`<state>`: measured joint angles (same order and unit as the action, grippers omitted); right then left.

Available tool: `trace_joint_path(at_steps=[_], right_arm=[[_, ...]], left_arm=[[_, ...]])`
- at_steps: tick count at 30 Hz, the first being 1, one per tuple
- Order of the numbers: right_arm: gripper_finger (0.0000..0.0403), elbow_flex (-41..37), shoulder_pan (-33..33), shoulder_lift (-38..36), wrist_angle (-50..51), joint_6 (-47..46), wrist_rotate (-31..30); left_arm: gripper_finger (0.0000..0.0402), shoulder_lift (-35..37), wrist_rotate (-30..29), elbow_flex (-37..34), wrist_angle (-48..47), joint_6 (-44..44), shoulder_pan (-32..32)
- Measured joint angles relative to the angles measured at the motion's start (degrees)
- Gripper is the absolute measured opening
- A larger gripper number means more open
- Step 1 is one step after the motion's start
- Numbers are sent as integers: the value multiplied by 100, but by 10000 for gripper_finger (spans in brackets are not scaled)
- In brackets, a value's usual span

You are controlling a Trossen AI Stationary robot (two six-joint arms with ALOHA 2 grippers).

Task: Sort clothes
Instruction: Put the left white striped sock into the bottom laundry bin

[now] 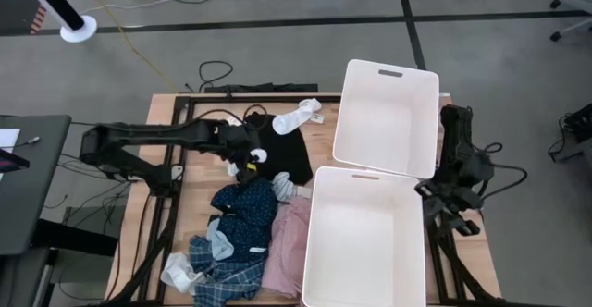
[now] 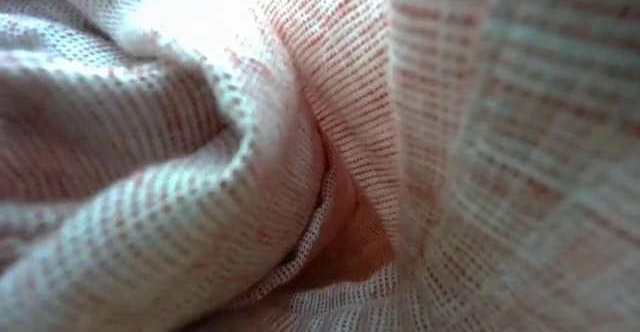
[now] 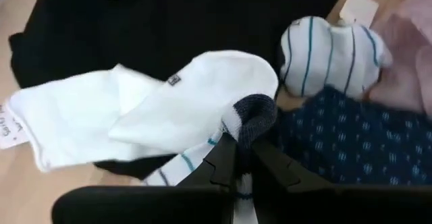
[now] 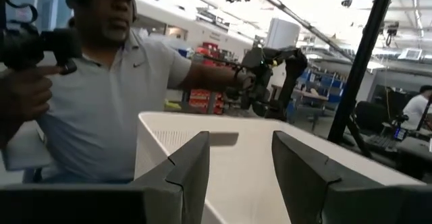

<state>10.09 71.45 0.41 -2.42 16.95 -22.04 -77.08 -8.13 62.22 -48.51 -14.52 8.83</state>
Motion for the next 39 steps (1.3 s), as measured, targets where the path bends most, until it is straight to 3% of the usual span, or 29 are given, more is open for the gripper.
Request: trace_joint_path(at_steps=[4, 11, 18, 23, 31, 39], right_arm=[[177, -2, 2, 2, 162, 0, -4], [179, -7, 2, 0, -62, 155, -232], [212, 56, 2, -1, -156, 393, -378], [235, 170, 2, -1, -158, 582, -377], [240, 269, 2, -1, -148, 974, -376], [240, 273, 2, -1, -460, 1421, -628]], left_arm=[[32, -65, -17, -79, 34, -137, -100], [101, -78, -102, -75, 92, -186, -176], [131, -83, 25, -75, -24, -197, -176], [123, -83, 25, -75, -213, -184, -176], [100, -81, 19, -377, -453, -263, -249], [8, -81, -147, -440, -111, 50, -584]])
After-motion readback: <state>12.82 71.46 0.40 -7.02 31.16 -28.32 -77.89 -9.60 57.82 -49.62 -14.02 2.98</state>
